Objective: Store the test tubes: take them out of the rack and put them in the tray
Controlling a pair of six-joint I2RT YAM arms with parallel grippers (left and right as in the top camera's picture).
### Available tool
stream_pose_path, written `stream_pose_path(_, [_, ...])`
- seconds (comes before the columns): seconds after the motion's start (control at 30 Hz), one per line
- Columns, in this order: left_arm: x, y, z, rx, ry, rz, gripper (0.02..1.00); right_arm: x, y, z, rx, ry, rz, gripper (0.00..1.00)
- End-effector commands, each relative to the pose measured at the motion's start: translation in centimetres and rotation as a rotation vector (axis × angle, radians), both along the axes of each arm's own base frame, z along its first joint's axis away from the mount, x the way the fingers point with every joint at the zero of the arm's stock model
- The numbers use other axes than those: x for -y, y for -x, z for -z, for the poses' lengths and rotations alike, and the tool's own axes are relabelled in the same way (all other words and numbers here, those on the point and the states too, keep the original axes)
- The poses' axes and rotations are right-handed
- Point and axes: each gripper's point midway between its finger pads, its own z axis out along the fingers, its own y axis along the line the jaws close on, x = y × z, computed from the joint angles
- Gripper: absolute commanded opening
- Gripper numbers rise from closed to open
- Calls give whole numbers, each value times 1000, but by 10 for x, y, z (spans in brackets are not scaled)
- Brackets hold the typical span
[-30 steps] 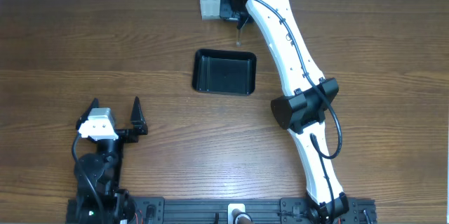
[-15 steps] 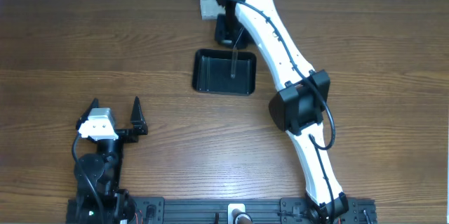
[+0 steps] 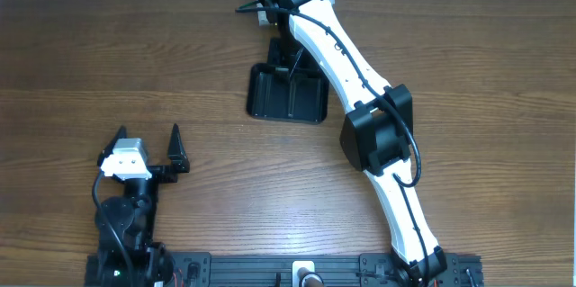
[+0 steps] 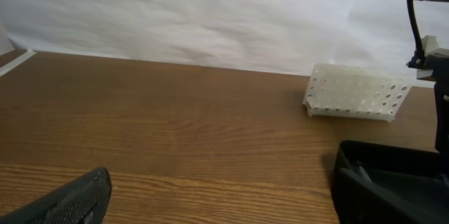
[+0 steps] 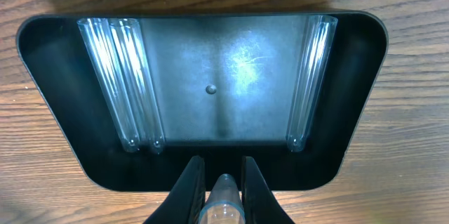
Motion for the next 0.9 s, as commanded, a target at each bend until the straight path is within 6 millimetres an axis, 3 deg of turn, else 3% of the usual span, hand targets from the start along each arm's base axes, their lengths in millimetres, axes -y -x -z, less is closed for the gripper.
stream_pose_path(0.03, [3, 0, 1, 3, -14, 16, 998, 1, -1, -12, 24, -14, 13, 45])
stream_pose_path(0.27, [3, 0, 1, 3, -14, 16, 998, 8, -5, -10, 31, -1, 25, 40])
stream_pose_path(0.9, [3, 0, 1, 3, -14, 16, 996, 19, -9, 25, 9, 21, 48, 42])
